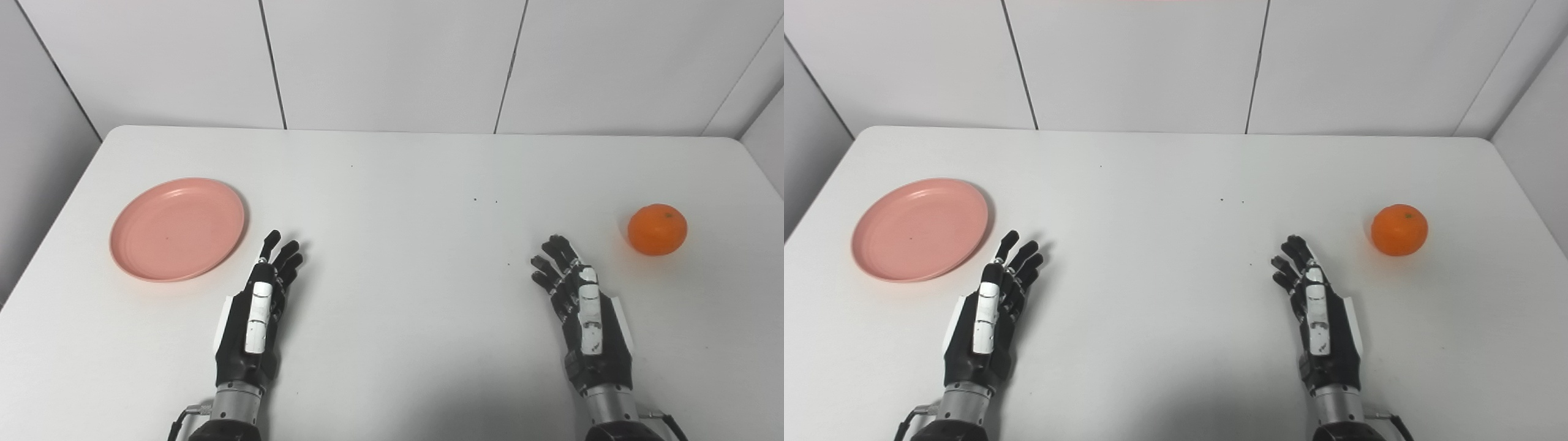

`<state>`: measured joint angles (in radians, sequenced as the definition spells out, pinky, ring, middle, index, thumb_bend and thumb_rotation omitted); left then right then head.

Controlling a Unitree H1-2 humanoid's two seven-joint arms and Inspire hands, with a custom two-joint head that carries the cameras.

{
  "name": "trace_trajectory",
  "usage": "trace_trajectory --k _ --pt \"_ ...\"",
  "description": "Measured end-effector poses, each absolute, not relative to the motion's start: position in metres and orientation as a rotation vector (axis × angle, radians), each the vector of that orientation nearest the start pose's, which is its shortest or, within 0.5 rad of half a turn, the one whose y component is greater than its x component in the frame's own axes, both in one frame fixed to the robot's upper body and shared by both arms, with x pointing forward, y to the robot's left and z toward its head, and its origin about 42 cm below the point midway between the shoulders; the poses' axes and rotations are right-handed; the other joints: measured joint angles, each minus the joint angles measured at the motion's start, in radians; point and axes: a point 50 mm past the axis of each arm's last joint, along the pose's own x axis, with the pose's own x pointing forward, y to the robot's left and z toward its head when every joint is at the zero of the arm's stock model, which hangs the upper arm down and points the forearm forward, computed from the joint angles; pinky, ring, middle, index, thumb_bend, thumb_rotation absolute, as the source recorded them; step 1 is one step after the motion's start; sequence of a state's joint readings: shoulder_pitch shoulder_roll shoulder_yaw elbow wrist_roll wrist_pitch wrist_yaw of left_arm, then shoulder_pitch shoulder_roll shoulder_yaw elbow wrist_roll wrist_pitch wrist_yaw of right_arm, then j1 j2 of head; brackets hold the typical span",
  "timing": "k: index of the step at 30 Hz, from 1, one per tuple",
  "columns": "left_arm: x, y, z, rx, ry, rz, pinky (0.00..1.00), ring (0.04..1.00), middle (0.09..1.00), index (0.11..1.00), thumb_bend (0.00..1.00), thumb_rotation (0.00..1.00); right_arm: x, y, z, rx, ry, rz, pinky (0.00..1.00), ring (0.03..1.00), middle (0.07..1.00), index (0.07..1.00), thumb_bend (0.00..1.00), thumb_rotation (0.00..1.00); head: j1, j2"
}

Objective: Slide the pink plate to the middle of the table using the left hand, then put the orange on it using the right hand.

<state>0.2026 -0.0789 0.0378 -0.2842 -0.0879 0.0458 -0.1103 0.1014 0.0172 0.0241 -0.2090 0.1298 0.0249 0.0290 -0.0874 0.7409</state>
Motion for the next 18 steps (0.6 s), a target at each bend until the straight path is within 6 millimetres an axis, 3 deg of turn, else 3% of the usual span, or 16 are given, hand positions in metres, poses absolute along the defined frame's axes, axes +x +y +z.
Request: trace_trajectory --k 8,14,16,18 --pt "0.2193 0.2066 0.1221 -0.146 -0.055 -0.01 0.98 0.918 0.915 0.935 0.73 0.92 0.2512 -0.203 0.1255 0.133 -0.089 0.025 0.88 0.885 0.901 0.886 0.85 0.97 0.008 -0.006" --pt "0.22 0.2041 0.1201 -0.131 -0.064 -0.014 0.96 0.911 0.911 0.927 0.7 0.92 0.2515 -0.2068 0.1236 0.132 -0.085 0.022 0.89 0.887 0.903 0.892 0.83 0.99 0.058 -0.049" --pt "0.2203 0.2022 0.1194 -0.126 -0.066 -0.017 0.96 0.91 0.91 0.927 0.7 0.92 0.2521 -0.2083 0.1222 0.141 -0.091 0.022 0.89 0.891 0.907 0.895 0.83 0.99 0.106 -0.08" --pt "0.2206 0.1995 0.118 -0.119 -0.073 -0.021 0.96 0.91 0.91 0.929 0.69 0.92 0.2525 -0.2119 0.1208 0.142 -0.099 0.031 0.89 0.895 0.911 0.899 0.83 1.0 0.106 -0.08"
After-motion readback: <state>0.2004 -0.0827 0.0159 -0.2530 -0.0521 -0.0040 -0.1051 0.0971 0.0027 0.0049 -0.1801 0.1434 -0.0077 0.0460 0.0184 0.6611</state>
